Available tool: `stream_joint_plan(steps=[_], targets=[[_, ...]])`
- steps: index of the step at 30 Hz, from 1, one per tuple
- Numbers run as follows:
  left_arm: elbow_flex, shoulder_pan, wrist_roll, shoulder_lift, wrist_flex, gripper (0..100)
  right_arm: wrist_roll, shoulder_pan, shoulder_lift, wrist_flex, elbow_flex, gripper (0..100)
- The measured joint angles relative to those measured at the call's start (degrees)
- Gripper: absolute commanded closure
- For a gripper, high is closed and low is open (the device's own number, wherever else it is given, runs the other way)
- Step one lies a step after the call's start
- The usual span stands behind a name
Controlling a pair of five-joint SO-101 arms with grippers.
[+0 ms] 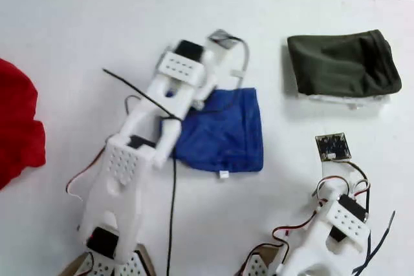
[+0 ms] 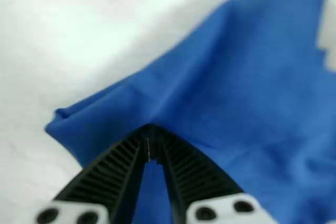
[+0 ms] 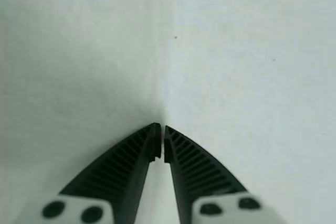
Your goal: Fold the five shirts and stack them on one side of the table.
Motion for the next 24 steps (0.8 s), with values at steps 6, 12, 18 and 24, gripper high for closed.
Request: stream_joint_plan(steps=[6, 12, 18, 24], targets=[[-6.2, -5.5, -1.7, 6.3, -1.2, 97, 0.0, 0.0, 0.0, 0.0, 0.0, 97.8], [-16.0, -5.6, -1.8, 7.6, 3.7, 97, 0.0, 0.0, 0.0, 0.0, 0.0, 97.8], [-25.2, -4.0, -1.8, 7.5, 9.7, 97, 0.0, 0.0, 0.0, 0.0, 0.0, 97.8], [-18.7, 0.4, 1.3, 5.7, 9.8, 97, 0.0, 0.0, 0.0, 0.0, 0.0, 97.8]])
